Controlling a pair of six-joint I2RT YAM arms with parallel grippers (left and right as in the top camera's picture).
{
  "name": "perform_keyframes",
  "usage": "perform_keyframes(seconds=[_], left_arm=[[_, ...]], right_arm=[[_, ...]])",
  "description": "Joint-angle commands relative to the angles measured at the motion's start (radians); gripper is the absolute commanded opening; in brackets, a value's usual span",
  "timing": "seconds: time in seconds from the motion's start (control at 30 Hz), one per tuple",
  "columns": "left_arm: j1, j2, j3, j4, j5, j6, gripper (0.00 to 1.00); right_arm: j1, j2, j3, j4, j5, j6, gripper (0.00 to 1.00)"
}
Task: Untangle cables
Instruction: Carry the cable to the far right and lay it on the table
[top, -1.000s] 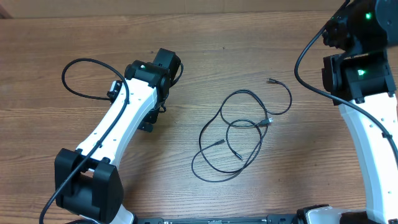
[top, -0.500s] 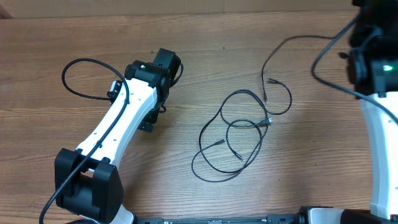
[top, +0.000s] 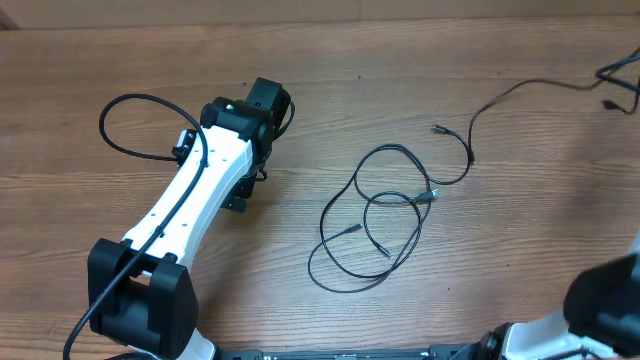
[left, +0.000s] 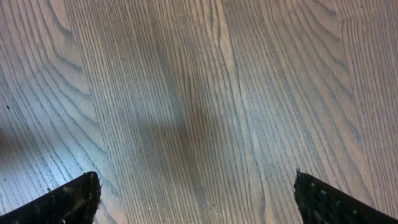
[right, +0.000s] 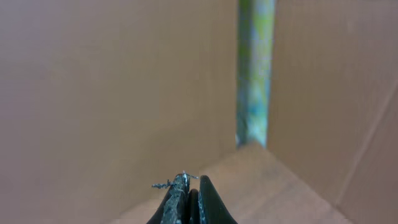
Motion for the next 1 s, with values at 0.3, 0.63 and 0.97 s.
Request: perform_keyframes(seconds=[0.3,0.63,0.97], left_arm=[[0.000,0.002,0.011,-0.004,-0.024,0.015,1.00],[0.000,0.002,0.011,-0.004,-0.024,0.015,1.00],[0.000,0.002,0.011,-0.003,-0.024,0.015,0.99]], right_arm=[[-0.165,0.192,0.009,0.028,-0.030,0.025,0.04],[-0.333,0.222,0.009,0.034,-0.031,0.025,0.22],[-0.371,0.229,0.009,-0.048,-0.174,0.021,1.00]])
